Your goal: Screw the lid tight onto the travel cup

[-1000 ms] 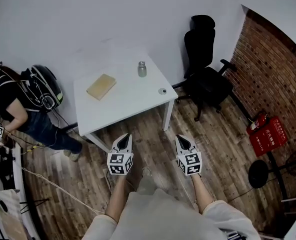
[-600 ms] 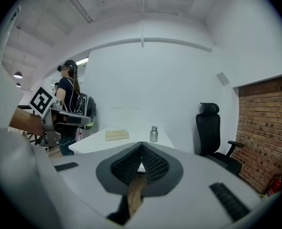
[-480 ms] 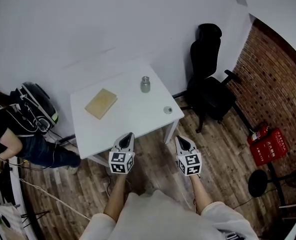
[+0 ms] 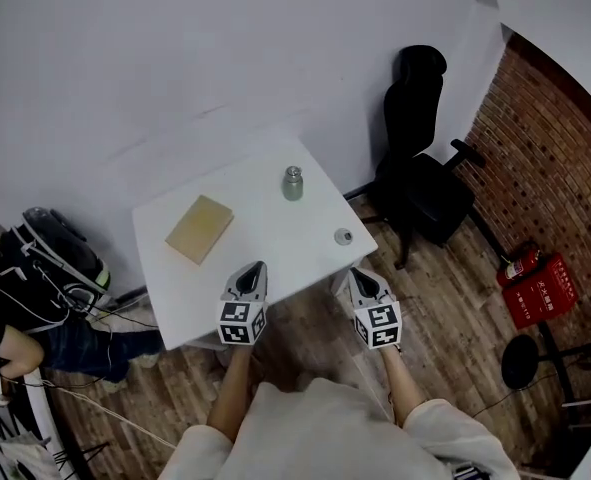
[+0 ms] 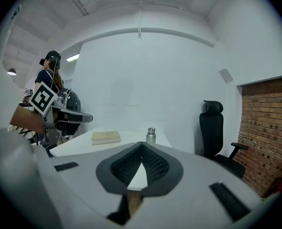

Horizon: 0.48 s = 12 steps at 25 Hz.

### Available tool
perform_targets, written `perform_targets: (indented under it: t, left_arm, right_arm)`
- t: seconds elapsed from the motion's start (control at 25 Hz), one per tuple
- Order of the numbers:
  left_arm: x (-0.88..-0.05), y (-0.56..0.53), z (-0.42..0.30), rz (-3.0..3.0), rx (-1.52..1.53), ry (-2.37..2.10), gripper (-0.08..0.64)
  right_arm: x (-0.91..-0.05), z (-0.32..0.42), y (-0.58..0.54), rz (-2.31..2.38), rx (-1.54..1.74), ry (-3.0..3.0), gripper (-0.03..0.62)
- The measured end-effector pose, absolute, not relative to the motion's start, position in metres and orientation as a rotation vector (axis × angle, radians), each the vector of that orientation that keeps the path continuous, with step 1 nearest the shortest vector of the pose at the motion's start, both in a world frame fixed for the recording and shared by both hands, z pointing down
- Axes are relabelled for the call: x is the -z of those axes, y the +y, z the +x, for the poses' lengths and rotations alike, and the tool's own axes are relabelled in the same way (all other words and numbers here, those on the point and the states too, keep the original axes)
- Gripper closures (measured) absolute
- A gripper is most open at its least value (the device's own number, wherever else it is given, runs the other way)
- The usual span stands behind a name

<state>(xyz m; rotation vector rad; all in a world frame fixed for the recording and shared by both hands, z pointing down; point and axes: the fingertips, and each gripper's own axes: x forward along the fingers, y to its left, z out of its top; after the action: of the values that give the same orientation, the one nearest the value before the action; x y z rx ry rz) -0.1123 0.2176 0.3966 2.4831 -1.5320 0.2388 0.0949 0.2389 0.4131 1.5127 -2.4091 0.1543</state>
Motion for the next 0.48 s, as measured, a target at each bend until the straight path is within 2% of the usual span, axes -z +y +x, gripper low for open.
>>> perform_targets:
  t: [0.48]
  left_arm:
    - [-0.41,0.172,-0.11,2.487,-0.258,-1.479,0.551]
  right_arm:
    - [-0.433,0.093,0.204,1.508,-0.202,-2.372,0.594]
